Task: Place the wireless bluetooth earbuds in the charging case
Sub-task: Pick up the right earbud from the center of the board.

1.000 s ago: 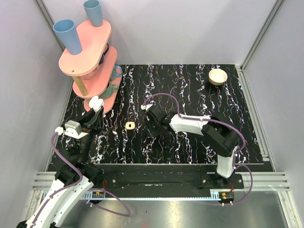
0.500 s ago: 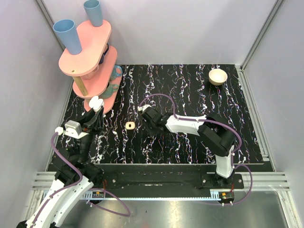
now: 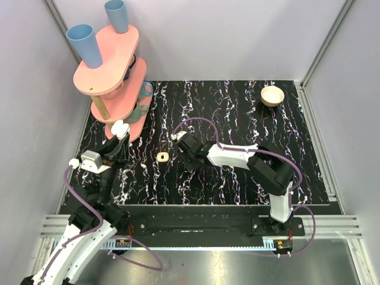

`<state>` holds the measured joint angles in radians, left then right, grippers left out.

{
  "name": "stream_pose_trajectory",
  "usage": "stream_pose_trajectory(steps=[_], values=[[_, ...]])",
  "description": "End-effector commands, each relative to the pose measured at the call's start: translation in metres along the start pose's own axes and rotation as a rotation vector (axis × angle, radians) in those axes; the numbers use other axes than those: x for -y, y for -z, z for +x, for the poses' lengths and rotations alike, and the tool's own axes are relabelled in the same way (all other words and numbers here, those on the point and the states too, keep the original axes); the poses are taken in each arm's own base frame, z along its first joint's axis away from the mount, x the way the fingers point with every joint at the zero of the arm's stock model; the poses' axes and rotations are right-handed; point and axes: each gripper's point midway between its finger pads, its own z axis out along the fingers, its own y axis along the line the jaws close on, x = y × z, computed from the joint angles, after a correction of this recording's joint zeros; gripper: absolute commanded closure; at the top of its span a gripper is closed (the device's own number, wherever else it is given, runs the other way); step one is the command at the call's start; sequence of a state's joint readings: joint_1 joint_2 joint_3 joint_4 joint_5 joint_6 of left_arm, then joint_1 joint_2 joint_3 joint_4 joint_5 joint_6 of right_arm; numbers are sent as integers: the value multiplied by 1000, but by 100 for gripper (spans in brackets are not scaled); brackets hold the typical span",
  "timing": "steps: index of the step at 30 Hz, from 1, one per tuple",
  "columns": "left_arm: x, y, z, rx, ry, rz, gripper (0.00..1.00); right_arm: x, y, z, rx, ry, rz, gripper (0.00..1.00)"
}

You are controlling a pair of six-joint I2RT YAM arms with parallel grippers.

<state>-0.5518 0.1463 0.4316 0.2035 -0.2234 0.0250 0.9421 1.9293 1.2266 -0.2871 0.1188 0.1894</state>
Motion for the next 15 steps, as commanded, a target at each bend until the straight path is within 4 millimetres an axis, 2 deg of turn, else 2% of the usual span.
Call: stream_pose_trajectory(steps=[1,5,7,8,9,12,15], values=[[1,-1,-15,47,19,6,100,-4,3,3,-27,57,-21,65],[2,-1,-14,45,20,7,100,-3,3,3,-28,86,-25,66],[2,-2,-14,44,21,10,100,-4,2,1,-26,97,-30,70],[3,-2,-14,44,20,11,100,-4,2,2,-30,96,-31,77],[3,-2,-14,43,19,11,100,-4,4,0,-23,97,-31,79],[3,-2,-14,43,19,13,100,-6,14,-13,18,95,-39,83],[4,-2,-15,43,16,20,100,-9,36,-36,95,82,-47,85]])
